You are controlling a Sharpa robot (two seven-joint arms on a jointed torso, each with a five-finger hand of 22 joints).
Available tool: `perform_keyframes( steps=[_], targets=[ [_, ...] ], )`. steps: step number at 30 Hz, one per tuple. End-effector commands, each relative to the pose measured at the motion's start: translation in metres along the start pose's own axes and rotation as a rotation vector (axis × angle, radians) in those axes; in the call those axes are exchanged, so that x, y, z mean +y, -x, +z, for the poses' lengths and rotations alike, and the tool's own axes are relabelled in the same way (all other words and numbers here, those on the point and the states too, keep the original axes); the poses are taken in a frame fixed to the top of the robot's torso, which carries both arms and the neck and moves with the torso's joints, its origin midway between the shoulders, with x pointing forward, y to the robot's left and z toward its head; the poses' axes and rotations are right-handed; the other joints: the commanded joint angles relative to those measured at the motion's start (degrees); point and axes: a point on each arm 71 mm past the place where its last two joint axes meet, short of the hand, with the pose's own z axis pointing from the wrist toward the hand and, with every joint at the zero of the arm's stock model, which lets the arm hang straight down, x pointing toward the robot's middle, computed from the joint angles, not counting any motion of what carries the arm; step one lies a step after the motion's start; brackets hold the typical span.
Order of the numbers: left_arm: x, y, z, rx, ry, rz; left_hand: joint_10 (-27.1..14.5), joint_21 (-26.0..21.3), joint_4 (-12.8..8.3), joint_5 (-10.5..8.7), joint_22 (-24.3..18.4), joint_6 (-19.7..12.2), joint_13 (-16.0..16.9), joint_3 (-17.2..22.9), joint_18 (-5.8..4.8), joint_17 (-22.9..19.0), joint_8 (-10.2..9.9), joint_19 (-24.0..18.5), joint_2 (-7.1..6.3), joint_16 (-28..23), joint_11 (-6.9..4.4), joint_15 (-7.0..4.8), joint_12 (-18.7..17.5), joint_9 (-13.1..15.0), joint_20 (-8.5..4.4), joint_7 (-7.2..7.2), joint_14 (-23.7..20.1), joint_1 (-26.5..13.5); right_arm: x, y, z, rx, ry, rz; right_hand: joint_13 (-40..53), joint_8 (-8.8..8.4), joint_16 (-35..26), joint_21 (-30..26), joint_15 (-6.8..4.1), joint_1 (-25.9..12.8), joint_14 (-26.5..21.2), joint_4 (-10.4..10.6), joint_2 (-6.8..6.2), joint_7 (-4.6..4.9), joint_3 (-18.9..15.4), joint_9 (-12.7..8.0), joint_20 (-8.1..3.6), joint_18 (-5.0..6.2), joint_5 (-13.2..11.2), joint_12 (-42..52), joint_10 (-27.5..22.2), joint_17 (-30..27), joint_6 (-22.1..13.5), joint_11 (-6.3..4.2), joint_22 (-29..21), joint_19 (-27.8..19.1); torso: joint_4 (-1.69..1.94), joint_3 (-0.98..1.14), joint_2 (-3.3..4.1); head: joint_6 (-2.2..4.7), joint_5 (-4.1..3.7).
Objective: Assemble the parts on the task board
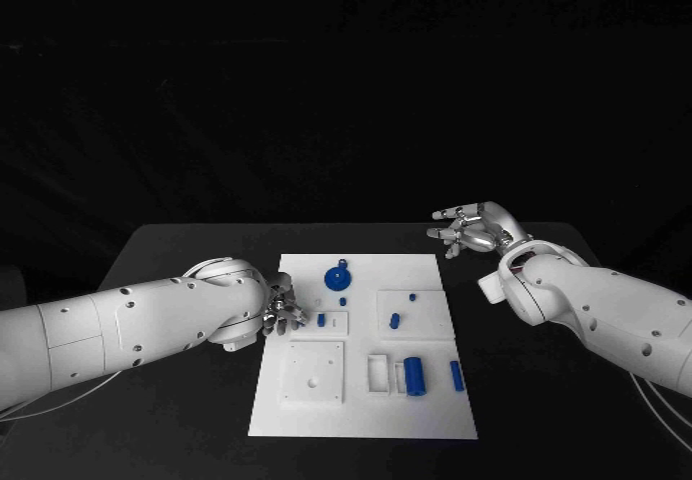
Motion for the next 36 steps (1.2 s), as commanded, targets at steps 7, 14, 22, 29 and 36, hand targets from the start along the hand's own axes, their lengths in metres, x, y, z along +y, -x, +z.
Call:
perform_keyframes(
  steps=[7, 14, 22, 29, 36],
  targets=[
    [0.0016, -0.0057, 0.0004, 0.042, 0.015, 0.033, 1.54, 0.45, -2.21, 0.23, 1.13, 6.97, 0.16, 1.25, -0.41, 0.26, 0.09, 0.08, 0.9, 0.43, -1.7, -0.15, 0.34, -2.71, 0.04, -6.05, 0.41, 0.14, 0.0009, -0.0012, -0.0002, 0.013, 0.009, 0.004, -0.03, -0.18, -0.32, 0.34, 0.11, -0.54, 0.05, -0.03, 0.03, 0.17, 0.27, -0.05, 0.37, -0.36, 0.29, 0.08, -0.43, -0.02, -0.38, -0.13, -0.05, 0.14, 0.03, -0.02, -0.01, -0.03, -0.05],
    [0.0007, -0.0065, 0.0002, 0.05, 0.011, 0.038, 1.54, 0.64, -2.89, 0.36, 1.13, 7.43, 0.23, 1.15, -0.38, 0.47, 0.09, 0.11, 1.06, 0.51, -1.73, -0.12, 0.72, -4.92, 0.08, -6.05, 0.57, -0.48, 0.0009, -0.0012, -0.0002, 0.013, 0.009, 0.004, -0.03, -0.18, -0.32, 0.34, 0.11, -0.54, 0.05, -0.03, 0.03, 0.17, 0.27, -0.05, 0.37, -0.36, 0.29, 0.08, -0.43, -0.02, -0.38, -0.13, -0.05, 0.14, 0.01, 0.01, 0.0, 0.01, -0.12],
    [0.0008, -0.0068, 0.0002, 0.055, 0.011, 0.041, 1.56, 0.65, -2.95, 0.48, 1.13, 7.48, 0.26, 1.14, -0.37, 0.5, 0.1, 0.12, 1.06, 0.56, -1.75, -0.12, 0.75, -5.07, 0.09, -6.07, 0.63, -0.53, 0.0009, -0.0011, -0.0002, 0.013, 0.009, 0.004, -0.03, -0.19, -0.31, 0.37, 0.1, -0.49, 0.06, 0.02, -0.05, 0.18, 0.47, -0.05, 0.36, -0.36, 0.32, 0.09, -0.44, -0.01, -0.41, -0.13, -0.1, 0.15, 0.05, -0.02, 0.01, 0.08, -0.18],
    [0.0006, -0.0073, 0.0004, 0.062, 0.011, 0.045, 1.56, 0.67, -3.01, 0.51, 1.14, 7.52, 0.29, 1.13, -0.35, 0.54, 0.1, 0.13, 1.08, 0.59, -1.74, -0.12, 0.78, -5.23, 0.11, -6.07, 0.64, -0.64, 0.0009, -0.0012, -0.0002, 0.014, 0.009, 0.004, -0.03, -0.19, -0.31, 0.37, 0.1, -0.49, 0.06, 0.02, -0.05, 0.18, 0.47, -0.05, 0.36, -0.36, 0.32, 0.09, -0.44, -0.01, -0.41, -0.13, -0.1, 0.15, 0.01, 0.02, 0.0, -0.04, -0.2],
    [0.0005, -0.0077, 0.0008, 0.071, 0.013, 0.051, 1.58, 0.69, -2.86, -0.57, 1.1, 8.17, 0.43, 0.48, -0.36, 0.73, 0.09, 0.23, 1.37, 0.71, -1.8, -0.11, 1.18, -6.22, 0.15, -6.2, 0.82, -1.28, 0.001, -0.0012, -0.0002, 0.014, 0.009, 0.005, -0.03, -0.19, -0.31, 0.37, 0.1, -0.49, 0.06, 0.02, -0.05, 0.18, 0.47, -0.05, 0.36, -0.36, 0.32, 0.09, -0.44, -0.01, -0.41, -0.13, -0.1, 0.15, 0.01, 0.01, 0.03, -0.01, -0.24]
  ],
)
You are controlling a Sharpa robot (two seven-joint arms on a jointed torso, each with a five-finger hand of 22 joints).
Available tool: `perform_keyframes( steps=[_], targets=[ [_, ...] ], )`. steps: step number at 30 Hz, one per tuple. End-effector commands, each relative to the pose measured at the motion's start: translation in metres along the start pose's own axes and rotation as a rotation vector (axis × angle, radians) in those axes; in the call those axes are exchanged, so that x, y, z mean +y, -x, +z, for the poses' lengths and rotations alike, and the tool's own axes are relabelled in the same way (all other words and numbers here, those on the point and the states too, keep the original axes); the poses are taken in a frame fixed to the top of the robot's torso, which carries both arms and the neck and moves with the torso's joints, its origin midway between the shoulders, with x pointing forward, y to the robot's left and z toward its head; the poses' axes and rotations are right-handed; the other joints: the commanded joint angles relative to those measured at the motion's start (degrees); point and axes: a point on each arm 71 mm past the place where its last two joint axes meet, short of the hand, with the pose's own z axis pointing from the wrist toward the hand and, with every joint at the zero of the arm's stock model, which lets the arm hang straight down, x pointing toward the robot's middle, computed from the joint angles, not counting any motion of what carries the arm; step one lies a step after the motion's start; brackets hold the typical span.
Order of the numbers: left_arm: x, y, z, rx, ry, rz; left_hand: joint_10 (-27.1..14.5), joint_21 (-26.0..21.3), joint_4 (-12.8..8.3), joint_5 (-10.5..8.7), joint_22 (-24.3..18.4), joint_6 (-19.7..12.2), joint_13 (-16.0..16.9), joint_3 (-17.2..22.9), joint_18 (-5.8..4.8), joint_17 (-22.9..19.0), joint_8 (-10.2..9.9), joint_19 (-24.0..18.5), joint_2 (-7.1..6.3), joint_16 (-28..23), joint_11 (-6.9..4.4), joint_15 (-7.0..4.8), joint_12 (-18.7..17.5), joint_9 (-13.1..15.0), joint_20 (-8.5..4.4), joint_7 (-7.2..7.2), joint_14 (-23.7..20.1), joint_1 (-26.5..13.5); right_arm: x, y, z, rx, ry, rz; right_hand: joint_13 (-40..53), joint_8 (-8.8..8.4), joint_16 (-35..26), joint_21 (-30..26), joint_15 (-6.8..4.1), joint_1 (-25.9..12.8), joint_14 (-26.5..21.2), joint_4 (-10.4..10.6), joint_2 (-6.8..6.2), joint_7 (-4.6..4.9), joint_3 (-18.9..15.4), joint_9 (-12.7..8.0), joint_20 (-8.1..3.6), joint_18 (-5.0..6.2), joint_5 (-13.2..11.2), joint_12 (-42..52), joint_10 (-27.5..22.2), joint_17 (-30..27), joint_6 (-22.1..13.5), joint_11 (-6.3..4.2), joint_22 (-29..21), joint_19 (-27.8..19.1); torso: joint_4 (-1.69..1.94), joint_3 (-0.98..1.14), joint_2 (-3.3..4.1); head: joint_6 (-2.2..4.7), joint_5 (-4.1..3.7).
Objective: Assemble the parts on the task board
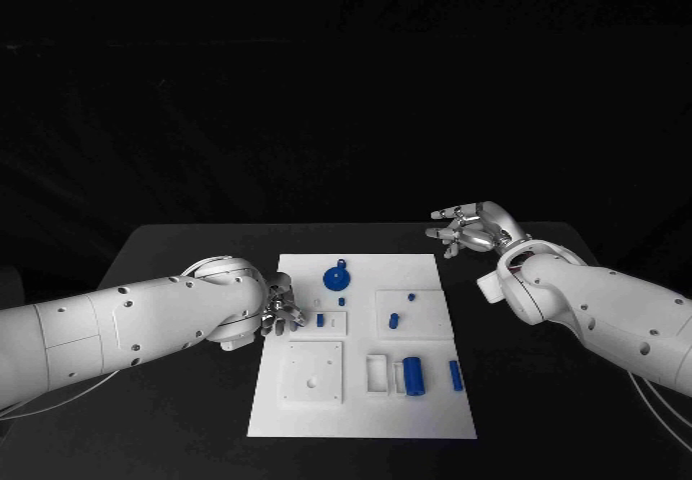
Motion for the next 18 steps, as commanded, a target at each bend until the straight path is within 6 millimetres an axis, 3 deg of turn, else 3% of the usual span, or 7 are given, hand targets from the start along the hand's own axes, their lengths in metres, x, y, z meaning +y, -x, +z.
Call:
perform_keyframes(
  steps=[1, 18],
  targets=[
    [0.0016, -0.0089, 0.0017, 0.052, 0.015, 0.028, 1.37, 0.23, -1.83, -0.52, 1.07, 8.14, 0.03, 1.44, -0.36, 0.08, 0.02, 0.24, 0.16, 0.26, -1.58, -0.1, 0.28, -0.68, 0.15, -6.25, 0.46, -0.33, 0.0011, -0.0015, -0.0002, 0.014, 0.009, 0.004, -0.03, -0.19, -0.31, 0.37, 0.1, -0.49, 0.06, 0.02, -0.05, 0.18, 0.47, -0.05, 0.36, -0.36, 0.32, 0.09, -0.43, -0.01, -0.41, -0.13, -0.05, 0.15, 0.01, 0.02, 0.04, 0.02, -0.04],
    [0.0, -0.0085, 0.0029, 0.054, 0.014, 0.03, 1.38, -0.32, 0.42, -4.32, 1.04, 9.15, 0.02, -1.73, -0.49, 0.3, 0.03, 0.59, -0.83, 0.07, -1.62, -0.1, 0.57, -4.9, 0.21, -6.46, 0.64, -2.06, 0.0014, -0.0015, -0.0003, 0.014, 0.01, 0.004, -0.03, -0.19, -0.31, 0.37, 0.1, -0.49, 0.06, 0.02, -0.05, 0.18, 0.47, -0.05, 0.36, -0.36, 0.32, 0.09, -0.43, -0.01, -0.41, -0.13, -0.05, 0.15, -0.02, 0.03, 0.01, -0.1, -0.18]
  ],
)
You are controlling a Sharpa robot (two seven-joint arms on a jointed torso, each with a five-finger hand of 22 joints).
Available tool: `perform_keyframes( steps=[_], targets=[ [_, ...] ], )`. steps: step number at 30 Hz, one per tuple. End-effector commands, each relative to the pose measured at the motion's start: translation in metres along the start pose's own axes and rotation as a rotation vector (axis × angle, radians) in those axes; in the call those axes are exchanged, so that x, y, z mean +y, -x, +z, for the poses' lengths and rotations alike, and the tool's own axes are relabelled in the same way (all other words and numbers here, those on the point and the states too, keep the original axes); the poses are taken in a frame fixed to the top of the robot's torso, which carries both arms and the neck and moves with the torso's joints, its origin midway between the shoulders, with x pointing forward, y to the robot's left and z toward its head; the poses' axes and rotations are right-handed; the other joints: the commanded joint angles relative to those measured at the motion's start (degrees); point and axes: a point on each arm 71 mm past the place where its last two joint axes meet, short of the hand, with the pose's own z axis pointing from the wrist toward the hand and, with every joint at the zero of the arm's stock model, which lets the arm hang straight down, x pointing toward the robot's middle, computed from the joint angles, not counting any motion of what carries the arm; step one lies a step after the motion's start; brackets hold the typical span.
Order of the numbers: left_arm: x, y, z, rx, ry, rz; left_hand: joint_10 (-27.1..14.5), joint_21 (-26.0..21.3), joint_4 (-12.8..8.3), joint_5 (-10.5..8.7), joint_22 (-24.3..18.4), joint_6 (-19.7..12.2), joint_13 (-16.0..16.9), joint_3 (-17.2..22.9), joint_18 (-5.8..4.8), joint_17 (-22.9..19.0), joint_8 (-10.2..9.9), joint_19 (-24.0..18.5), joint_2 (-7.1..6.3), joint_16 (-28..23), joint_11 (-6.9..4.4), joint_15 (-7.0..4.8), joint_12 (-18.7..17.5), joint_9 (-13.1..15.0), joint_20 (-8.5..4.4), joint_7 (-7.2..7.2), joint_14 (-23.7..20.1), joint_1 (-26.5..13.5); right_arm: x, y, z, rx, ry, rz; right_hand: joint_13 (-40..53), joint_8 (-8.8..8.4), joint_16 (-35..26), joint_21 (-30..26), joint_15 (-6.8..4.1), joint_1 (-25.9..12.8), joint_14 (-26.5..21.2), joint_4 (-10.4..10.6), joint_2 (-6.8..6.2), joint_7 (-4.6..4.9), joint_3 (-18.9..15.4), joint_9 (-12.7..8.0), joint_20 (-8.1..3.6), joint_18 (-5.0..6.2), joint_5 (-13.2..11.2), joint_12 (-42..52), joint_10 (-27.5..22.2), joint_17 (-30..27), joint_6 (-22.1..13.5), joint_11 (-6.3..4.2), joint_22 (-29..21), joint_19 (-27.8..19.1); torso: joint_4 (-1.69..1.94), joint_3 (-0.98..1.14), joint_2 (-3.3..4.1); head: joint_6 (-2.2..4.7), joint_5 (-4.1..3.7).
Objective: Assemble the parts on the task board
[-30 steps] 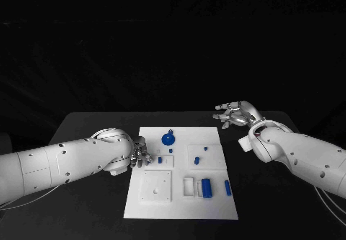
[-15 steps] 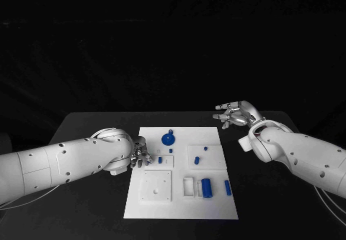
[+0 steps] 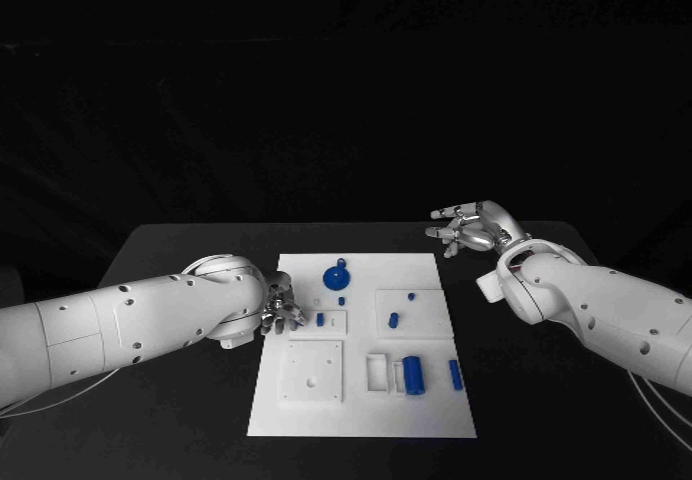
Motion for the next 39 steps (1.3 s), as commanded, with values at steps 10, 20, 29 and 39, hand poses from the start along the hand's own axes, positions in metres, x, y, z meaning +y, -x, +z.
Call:
perform_keyframes(
  steps=[10, 20, 29, 39],
  targets=[
    [0.001, -0.008, 0.003, 0.032, 0.012, 0.012, 1.38, -0.64, 1.69, -3.48, 1.05, 8.76, 0.16, -2.37, -0.56, 0.03, -0.23, 0.56, -1.12, -0.15, -1.61, 0.06, 0.24, -5.23, -0.04, -6.07, 0.44, -1.27, 0.001, -0.001, 0.0, 0.013, 0.009, 0.003, -0.03, -0.19, -0.31, 0.37, 0.1, -0.49, 0.06, 0.02, -0.05, 0.18, 0.47, -0.06, 0.36, -0.36, 0.32, 0.09, -0.44, -0.01, -0.41, -0.13, -0.06, 0.15, 0.02, -0.02, -0.03, 0.07, -0.25],
    [0.001, -0.007, 0.003, 0.022, 0.013, 0.006, 1.37, -0.85, 3.46, -3.87, 1.05, 8.95, 0.55, -3.15, -0.63, 0.01, -0.2, 0.66, -2.21, -0.26, -1.58, 0.04, 0.1, -5.85, -0.09, -6.08, 0.48, -1.75, 0.001, -0.001, 0.0, 0.013, 0.009, 0.004, -0.04, -0.18, -0.31, 0.42, 0.1, -0.49, 0.06, 0.02, -0.07, 0.19, 0.66, -0.05, 0.36, -0.36, 0.3, 0.07, -0.42, -0.01, -0.35, -0.13, -0.07, 0.14, 0.02, -0.02, 0.02, 0.18, -0.32],
    [0.005, -0.004, 0.003, 0.001, 0.022, -0.004, 1.38, -0.97, 5.14, -4.23, 1.06, 9.07, 0.75, -3.51, -0.66, -0.07, -0.18, 0.71, -3.54, -0.43, -1.58, -0.02, -0.1, -6.05, -0.15, -6.13, 0.44, -1.95, 0.001, -0.001, -0.001, 0.013, 0.009, 0.004, -0.04, -0.18, -0.31, 0.42, 0.1, -0.49, 0.06, 0.02, -0.07, 0.19, 0.66, -0.05, 0.36, -0.36, 0.3, 0.07, -0.42, -0.01, -0.35, -0.13, -0.07, 0.14, 0.0, -0.04, 0.0, 0.14, -0.33],
    [0.011, -0.002, 0.002, -0.02, 0.021, -0.017, 1.33, -1.55, 16.87, -3.81, 1.04, 9.32, 1.69, -20.14, -0.78, -0.36, -0.19, 0.56, -9.06, -1.01, -1.33, 0.04, -1.16, -6.49, -0.15, -5.83, 0.07, 2.71, 0.001, -0.001, -0.001, 0.012, 0.008, 0.003, -0.04, -0.18, -0.31, 0.42, 0.1, -0.49, 0.06, 0.02, -0.07, 0.19, 0.66, -0.05, 0.36, -0.36, 0.3, 0.07, -0.42, -0.01, -0.35, -0.13, -0.07, 0.14, 0.04, -0.1, -0.05, 0.23, -0.38]
  ],
)
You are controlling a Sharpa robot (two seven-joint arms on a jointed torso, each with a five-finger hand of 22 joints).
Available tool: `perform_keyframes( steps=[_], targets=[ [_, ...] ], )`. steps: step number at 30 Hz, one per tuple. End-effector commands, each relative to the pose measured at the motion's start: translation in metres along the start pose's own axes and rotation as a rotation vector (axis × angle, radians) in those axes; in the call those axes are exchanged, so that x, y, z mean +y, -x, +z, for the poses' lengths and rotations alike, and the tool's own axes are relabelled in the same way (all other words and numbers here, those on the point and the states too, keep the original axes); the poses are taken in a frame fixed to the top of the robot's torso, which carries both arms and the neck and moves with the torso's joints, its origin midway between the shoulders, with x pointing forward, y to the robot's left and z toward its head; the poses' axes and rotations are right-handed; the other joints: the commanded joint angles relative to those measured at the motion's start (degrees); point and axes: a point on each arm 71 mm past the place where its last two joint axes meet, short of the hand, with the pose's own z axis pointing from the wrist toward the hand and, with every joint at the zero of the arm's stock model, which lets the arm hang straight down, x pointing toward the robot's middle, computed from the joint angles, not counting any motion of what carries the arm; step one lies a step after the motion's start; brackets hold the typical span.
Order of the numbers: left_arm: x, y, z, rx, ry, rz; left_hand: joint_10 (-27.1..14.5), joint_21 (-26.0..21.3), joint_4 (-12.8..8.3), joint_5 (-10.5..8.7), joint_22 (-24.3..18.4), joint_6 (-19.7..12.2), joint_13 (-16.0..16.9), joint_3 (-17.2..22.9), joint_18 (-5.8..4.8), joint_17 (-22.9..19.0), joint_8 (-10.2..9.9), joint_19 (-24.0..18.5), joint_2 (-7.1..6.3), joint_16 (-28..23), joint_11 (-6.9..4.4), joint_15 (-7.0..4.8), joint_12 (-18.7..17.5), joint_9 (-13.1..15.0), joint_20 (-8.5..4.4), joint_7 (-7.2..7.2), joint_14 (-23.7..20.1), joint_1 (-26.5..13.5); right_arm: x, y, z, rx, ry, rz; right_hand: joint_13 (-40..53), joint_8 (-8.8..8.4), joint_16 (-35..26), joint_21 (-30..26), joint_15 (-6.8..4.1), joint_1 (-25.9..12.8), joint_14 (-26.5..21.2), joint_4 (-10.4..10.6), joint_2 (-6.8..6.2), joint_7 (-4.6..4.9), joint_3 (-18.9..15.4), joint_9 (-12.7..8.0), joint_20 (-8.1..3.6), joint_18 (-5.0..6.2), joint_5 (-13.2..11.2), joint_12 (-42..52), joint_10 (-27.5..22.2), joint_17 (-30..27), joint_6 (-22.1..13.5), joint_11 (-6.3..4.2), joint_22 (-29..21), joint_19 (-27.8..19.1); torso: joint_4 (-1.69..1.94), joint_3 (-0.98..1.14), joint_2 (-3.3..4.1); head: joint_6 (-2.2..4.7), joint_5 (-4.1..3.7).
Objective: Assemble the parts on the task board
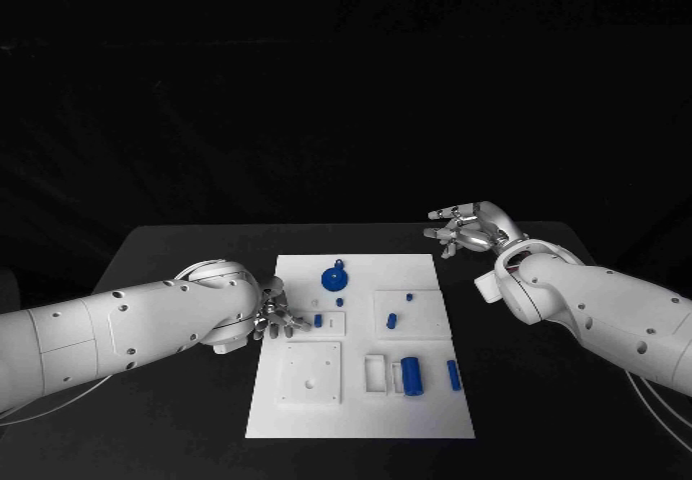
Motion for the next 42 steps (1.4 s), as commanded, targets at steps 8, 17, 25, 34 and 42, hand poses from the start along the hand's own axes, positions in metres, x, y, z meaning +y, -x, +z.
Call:
perform_keyframes(
  steps=[8, 17, 25, 34, 42],
  targets=[
    [0.002, 0.002, -0.002, -0.023, -0.014, -0.026, 2.77, -0.95, 1.72, -0.17, 1.04, -0.67, 1.04, -8.06, -0.85, -0.44, 0.14, 0.0, -1.97, -0.9, 0.33, 0.2, -1.96, -0.61, 0.27, 0.55, -0.63, 1.07, 0.0, -0.001, 0.0, 0.011, 0.008, 0.002, -0.04, -0.18, -0.31, 0.19, 0.1, -0.49, 0.06, 0.02, -0.07, 0.19, 0.19, -0.05, 0.36, -0.36, 0.3, 0.07, -0.42, -0.01, -0.36, -0.13, -0.08, 0.14, 0.04, -0.03, -0.01, 0.02, 0.02],
    [0.006, 0.004, -0.003, -0.039, -0.016, -0.057, 2.74, -1.32, 1.78, -0.21, 1.02, -1.12, 1.3, -8.98, -0.85, -0.75, 0.11, 0.03, -2.09, -1.36, 0.45, 0.15, -2.84, -0.89, 0.19, 0.71, -0.81, 1.04, 0.0, -0.001, 0.0, 0.011, 0.007, 0.002, -0.04, -0.18, -0.31, 0.19, 0.1, -0.49, 0.06, 0.02, -0.07, 0.19, 0.19, -0.05, 0.36, -0.36, 0.3, 0.07, -0.42, -0.01, -0.36, -0.13, -0.08, 0.14, -0.01, -0.02, 0.02, 0.14, 0.02],
    [0.013, 0.01, -0.007, -0.044, -0.022, -0.132, 2.69, -3.45, 1.75, -0.28, 0.63, -3.26, 1.12, -8.93, -0.85, -2.89, 0.17, -0.26, -1.92, -4.33, 1.06, 0.49, -7.35, -2.25, 0.44, 1.44, -1.37, 0.79, 0.0, 0.0, 0.0, 0.009, 0.006, 0.001, -0.04, -0.18, -0.31, 0.19, 0.1, -0.49, 0.06, 0.02, -0.07, 0.19, 0.19, -0.05, 0.36, -0.36, 0.3, 0.07, -0.42, -0.01, -0.36, -0.13, -0.08, 0.14, 0.03, 0.05, -0.05, 0.21, -0.03],
    [0.021, 0.028, -0.015, -0.049, -0.031, -0.263, 2.22, -7.29, 1.63, 0.06, 0.79, -7.37, 0.43, -8.63, -0.85, -5.71, 0.46, 0.0, -1.02, -5.32, 1.59, 0.89, -11.6, -11.36, 0.79, 2.81, -2.94, 0.26, -0.001, 0.001, -0.001, 0.007, 0.005, 0.0, -0.04, -0.18, -0.31, 0.19, 0.1, -0.49, 0.06, 0.02, -0.07, 0.19, 0.19, -0.05, 0.36, -0.36, 0.3, 0.07, -0.42, -0.01, -0.36, -0.13, -0.08, 0.14, 0.05, -0.01, 0.0, 0.35, 0.02],
    [0.027, 0.042, -0.019, -0.073, -0.038, -0.34, 1.39, -9.15, -2.99, 5.94, 0.51, -7.93, -0.77, -9.72, -0.85, -6.68, 0.49, 0.11, 5.89, -6.49, 1.78, 1.26, -14.65, -12.34, 1.1, 3.07, -3.36, 2.47, -0.001, 0.002, -0.001, 0.006, 0.004, -0.001, -0.04, -0.18, -0.31, 0.19, 0.1, -0.49, 0.06, 0.02, -0.07, 0.19, 0.19, -0.05, 0.36, -0.36, 0.3, 0.07, -0.42, -0.01, -0.36, -0.13, -0.08, 0.14, 0.04, -0.01, 0.03, 0.4, 0.19]
  ],
)
